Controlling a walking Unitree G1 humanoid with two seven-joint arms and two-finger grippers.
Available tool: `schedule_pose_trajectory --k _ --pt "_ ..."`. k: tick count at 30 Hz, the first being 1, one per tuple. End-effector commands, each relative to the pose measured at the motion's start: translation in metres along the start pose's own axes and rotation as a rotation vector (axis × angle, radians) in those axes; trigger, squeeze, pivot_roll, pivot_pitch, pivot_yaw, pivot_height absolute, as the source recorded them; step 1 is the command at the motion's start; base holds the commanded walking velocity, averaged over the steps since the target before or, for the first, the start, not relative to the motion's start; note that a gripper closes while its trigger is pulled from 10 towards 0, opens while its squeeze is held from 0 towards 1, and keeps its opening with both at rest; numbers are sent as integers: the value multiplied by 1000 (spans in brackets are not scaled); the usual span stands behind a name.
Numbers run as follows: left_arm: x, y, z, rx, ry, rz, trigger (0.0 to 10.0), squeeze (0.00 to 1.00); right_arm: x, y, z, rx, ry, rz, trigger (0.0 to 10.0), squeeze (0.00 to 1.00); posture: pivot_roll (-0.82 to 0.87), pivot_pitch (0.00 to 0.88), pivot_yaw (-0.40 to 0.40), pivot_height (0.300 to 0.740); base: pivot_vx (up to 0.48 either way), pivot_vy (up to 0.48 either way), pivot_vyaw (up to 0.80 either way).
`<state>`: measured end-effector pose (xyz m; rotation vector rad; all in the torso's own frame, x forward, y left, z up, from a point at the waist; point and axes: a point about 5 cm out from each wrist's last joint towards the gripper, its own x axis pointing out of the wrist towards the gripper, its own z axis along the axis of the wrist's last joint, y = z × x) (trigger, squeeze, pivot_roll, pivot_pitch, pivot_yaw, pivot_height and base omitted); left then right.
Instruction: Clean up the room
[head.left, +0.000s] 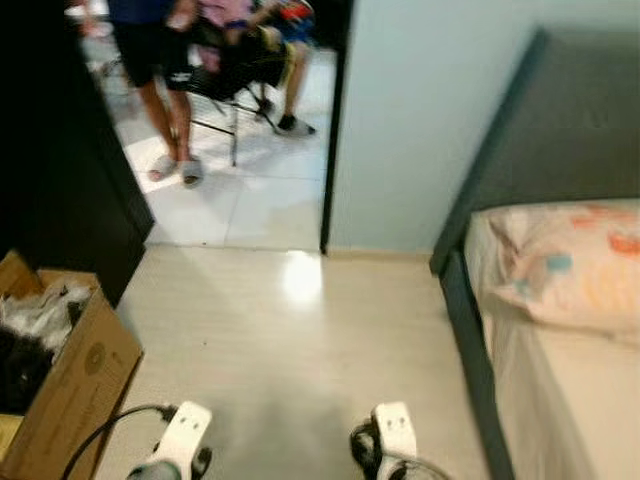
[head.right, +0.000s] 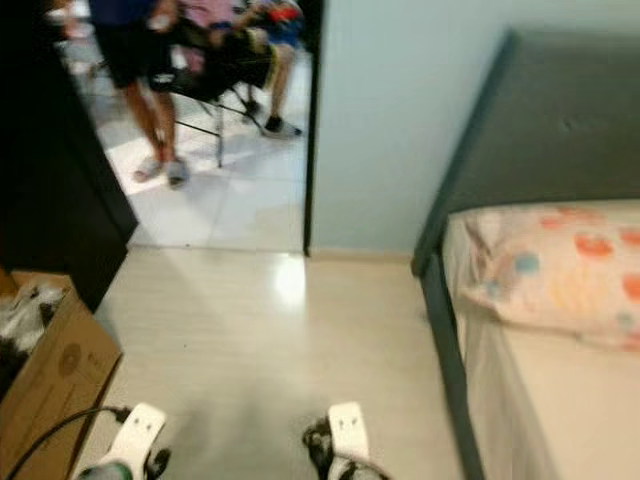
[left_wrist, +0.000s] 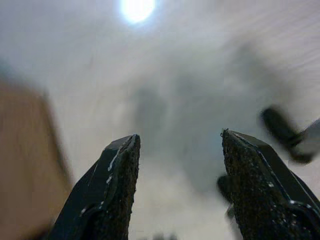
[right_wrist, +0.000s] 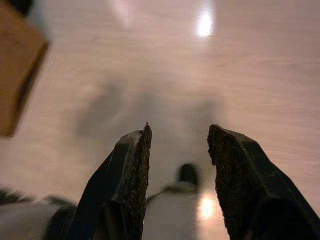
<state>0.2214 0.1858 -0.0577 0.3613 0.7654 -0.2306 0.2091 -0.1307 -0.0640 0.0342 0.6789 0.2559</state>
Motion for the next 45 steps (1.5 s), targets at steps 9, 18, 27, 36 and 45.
schedule_pose_trajectory --k 9,18,27,36,45 --pt "3 1 6 -11 10 -20 10000 0 4 -28 35 -3 -117 -119 10000 0 -34 0 102 740 0 0 -781" --pt "2 -11 2 -97 4 0 10000 0 6 -11 23 -70 -48 -20 10000 0 15 0 28 740 0 0 -779" --pt "3 -9 4 -81 -7 3 10000 0 5 -19 27 -18 -72 -75 10000 0 -27 0 54 740 0 0 -776" --pt "4 -14 9 -80 -18 -10 10000 0 3 -17 20 -17 -67 -76 10000 0 -37 0 53 740 0 0 -777" --pt "4 -9 6 -147 -6 33 10000 0 4 -16 22 -20 -64 -70 10000 0 -30 0 47 740 0 0 -781"
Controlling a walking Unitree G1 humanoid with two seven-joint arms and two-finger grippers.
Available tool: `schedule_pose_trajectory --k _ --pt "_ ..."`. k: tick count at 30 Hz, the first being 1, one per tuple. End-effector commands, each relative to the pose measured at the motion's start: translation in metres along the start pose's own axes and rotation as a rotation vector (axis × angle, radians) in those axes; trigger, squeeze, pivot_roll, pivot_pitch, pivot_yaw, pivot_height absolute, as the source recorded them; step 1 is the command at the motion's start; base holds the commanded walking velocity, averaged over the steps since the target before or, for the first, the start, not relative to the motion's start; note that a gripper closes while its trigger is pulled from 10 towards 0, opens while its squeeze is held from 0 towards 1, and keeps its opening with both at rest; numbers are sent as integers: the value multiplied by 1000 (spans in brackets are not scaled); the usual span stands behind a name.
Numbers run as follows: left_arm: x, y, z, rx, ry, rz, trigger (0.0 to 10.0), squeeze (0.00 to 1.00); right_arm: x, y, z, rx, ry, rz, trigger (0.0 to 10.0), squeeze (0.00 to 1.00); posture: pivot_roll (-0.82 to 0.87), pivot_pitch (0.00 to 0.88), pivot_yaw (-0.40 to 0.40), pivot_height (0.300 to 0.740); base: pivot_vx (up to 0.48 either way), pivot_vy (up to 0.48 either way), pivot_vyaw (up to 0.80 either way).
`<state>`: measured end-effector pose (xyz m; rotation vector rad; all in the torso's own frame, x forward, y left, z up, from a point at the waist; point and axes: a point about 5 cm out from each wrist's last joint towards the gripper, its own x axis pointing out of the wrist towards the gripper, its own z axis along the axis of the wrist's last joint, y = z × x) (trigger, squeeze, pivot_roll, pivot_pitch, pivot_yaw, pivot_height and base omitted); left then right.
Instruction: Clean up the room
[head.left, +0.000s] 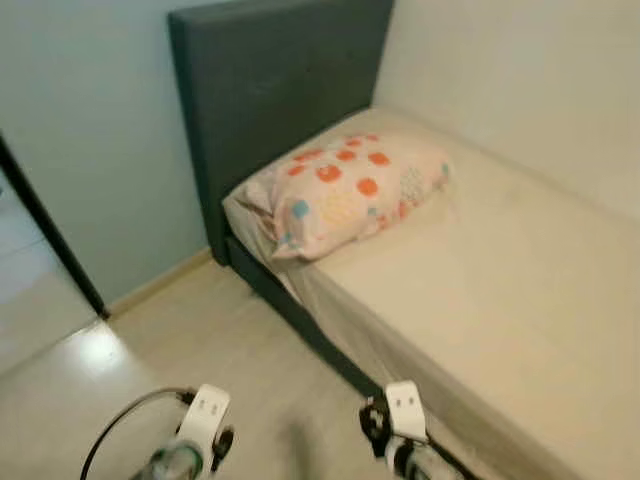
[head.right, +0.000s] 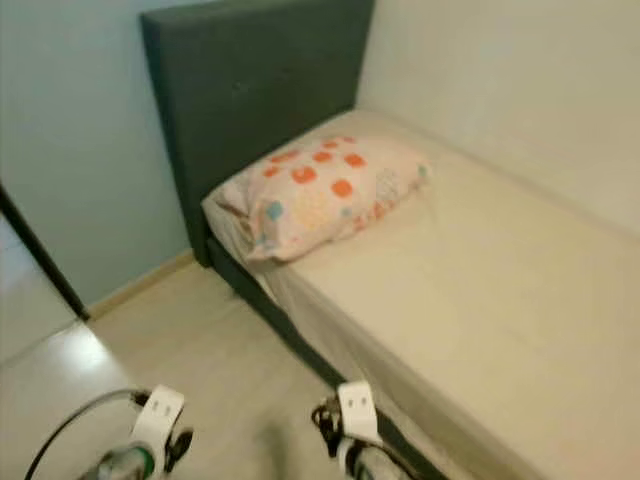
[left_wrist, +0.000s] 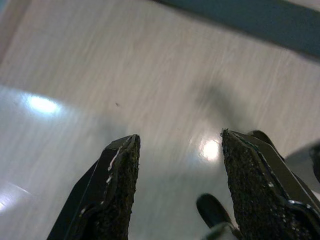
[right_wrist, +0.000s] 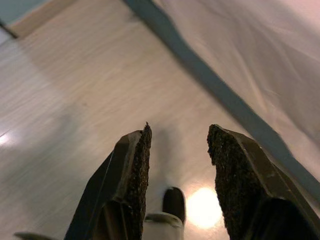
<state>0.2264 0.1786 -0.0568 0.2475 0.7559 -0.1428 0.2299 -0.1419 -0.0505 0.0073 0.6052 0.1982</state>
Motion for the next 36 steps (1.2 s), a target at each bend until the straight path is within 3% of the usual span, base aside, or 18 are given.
schedule_pose_trajectory --k 1,11,22,36 --pt "0 -4 -1 -13 8 -5 10000 0 -1 -2 -1 -5 8 -6 10000 0 -26 0 45 740 0 0 -781" --pt "1 -3 1 8 2 -8 10000 0 0 0 0 -5 10 1 10000 0 -25 0 48 740 0 0 -781" --pt "1 -2 2 -22 1 4 10000 0 0 -3 0 -13 11 -10 10000 0 -29 0 45 740 0 0 -775" --pt "2 -2 3 -37 -2 12 10000 0 1 1 1 -62 15 19 10000 0 -25 0 38 740 0 351 0"
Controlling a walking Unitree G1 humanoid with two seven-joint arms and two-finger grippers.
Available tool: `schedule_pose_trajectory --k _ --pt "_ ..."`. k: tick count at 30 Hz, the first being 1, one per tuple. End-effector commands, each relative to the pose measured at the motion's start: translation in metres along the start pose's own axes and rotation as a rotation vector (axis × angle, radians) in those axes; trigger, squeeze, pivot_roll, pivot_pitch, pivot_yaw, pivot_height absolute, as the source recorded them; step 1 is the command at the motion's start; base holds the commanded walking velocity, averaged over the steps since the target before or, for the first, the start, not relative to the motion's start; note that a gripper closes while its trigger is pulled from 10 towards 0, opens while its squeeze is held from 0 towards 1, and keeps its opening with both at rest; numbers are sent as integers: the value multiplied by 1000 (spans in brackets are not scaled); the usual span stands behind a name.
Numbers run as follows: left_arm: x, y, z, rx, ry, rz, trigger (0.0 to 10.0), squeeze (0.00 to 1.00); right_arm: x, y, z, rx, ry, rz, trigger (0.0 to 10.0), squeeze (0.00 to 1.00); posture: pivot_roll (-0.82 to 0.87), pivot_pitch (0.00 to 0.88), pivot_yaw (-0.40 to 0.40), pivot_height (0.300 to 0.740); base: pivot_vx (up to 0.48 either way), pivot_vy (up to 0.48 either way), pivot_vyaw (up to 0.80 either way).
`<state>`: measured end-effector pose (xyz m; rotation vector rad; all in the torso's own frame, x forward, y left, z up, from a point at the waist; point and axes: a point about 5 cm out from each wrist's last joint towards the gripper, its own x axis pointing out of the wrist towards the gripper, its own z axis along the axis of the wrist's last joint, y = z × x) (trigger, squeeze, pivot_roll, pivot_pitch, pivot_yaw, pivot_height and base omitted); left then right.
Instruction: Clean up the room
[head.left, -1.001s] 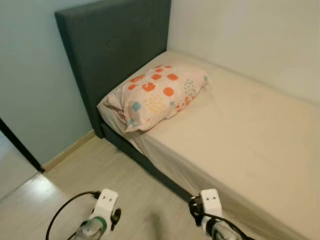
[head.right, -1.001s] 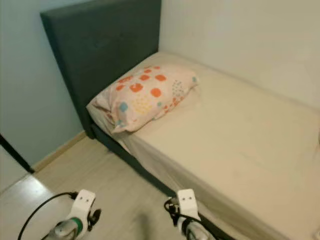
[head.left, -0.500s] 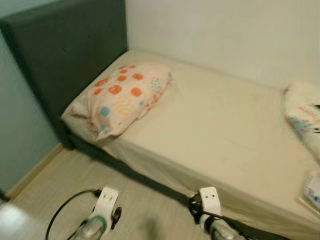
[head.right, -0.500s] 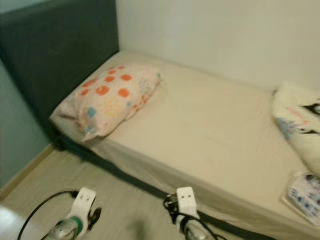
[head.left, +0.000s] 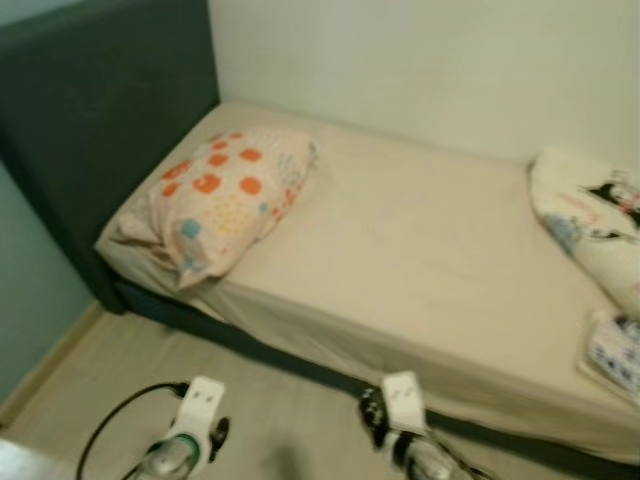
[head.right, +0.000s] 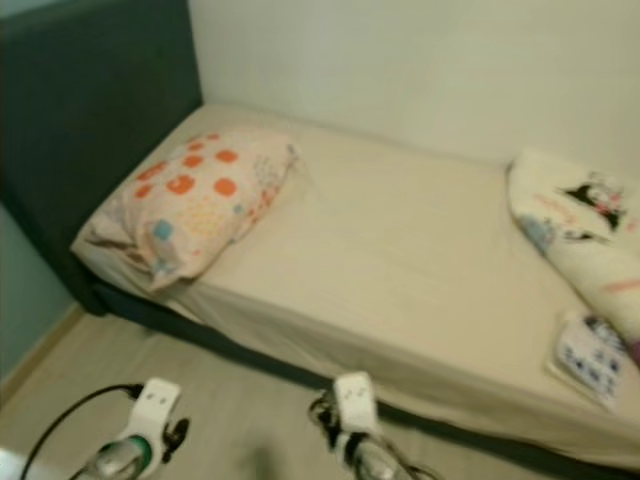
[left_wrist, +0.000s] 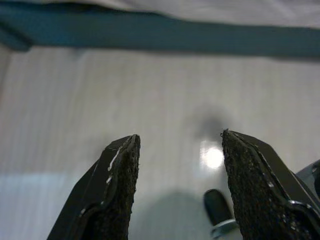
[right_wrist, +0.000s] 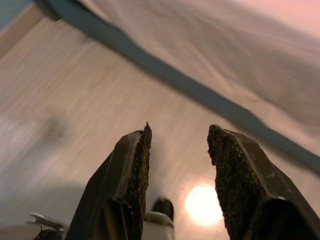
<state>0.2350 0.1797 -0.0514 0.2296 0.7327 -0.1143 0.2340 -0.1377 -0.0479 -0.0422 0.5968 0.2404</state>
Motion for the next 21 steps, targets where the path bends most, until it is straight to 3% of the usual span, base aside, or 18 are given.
schedule_pose_trajectory --k 1,10,21 --pt "-1 -6 -6 -11 20 -11 10000 0 -1 -2 -4 -3 18 -5 10000 0 -25 0 38 740 0 345 0" --pt "0 -10 -2 37 -4 -38 10000 0 -1 -2 -3 -6 18 -4 10000 0 -27 0 37 740 0 77 0" --pt "0 -10 -2 41 0 -42 10000 0 -1 -2 -3 1 18 -5 10000 0 -30 0 41 740 0 -338 0"
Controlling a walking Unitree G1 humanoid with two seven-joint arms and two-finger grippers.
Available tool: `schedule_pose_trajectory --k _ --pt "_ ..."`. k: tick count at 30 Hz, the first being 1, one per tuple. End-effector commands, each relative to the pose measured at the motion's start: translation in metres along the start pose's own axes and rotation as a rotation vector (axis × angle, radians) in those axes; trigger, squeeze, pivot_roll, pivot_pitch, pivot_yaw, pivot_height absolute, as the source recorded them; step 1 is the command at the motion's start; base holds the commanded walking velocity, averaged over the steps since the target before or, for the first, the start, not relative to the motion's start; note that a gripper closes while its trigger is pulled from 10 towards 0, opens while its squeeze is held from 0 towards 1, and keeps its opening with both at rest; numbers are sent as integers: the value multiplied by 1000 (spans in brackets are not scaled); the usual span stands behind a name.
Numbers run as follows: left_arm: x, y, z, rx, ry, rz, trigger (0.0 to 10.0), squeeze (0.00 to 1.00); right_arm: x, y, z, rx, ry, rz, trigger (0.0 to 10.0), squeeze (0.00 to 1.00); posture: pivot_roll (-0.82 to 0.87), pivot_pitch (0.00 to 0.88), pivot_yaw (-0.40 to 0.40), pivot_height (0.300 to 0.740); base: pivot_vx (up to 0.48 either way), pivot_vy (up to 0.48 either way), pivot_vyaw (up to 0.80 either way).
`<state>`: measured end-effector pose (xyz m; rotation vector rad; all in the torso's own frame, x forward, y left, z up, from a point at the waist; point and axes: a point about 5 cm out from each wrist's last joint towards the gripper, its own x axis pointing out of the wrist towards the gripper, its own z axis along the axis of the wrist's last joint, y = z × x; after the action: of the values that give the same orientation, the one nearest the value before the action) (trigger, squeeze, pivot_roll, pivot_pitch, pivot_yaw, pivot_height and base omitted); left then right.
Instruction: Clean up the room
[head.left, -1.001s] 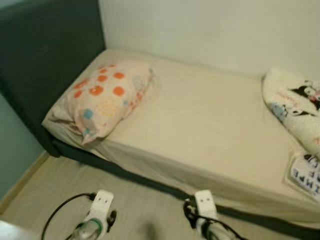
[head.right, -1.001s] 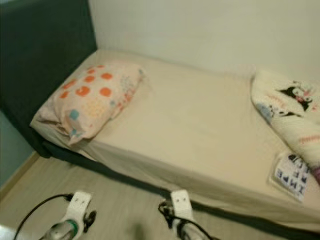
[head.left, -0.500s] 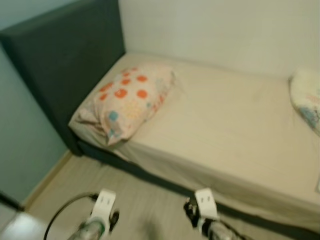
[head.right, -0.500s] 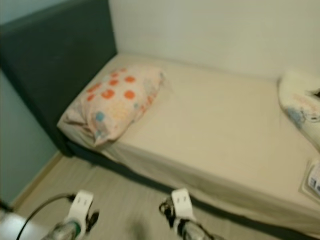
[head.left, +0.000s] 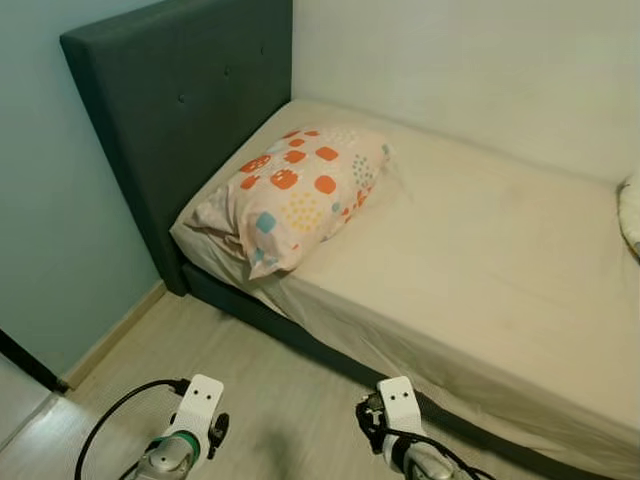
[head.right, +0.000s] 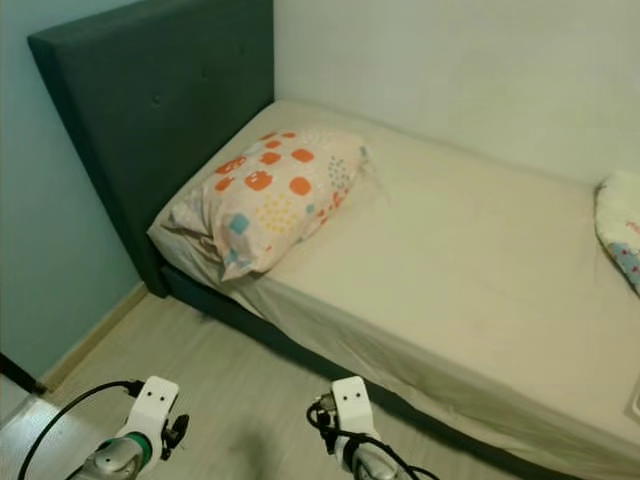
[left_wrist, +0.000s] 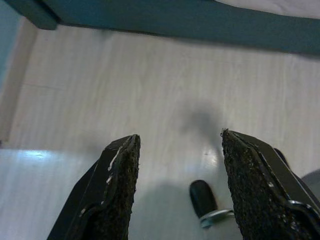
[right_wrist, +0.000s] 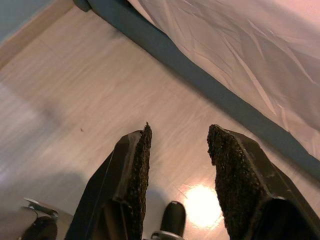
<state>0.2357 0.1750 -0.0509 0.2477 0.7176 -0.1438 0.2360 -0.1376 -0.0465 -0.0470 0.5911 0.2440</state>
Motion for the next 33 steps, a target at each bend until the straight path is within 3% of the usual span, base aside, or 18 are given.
schedule_pose_trajectory --k 1,33 --pt "-1 -6 -4 14 16 -24 10000 0 -2 -2 -6 7 23 -7 10000 0 -30 0 41 740 0 -311 0" --pt "-1 -9 -5 12 14 -32 10000 0 -3 -3 -7 16 33 -5 10000 0 -28 0 35 740 0 -321 0"
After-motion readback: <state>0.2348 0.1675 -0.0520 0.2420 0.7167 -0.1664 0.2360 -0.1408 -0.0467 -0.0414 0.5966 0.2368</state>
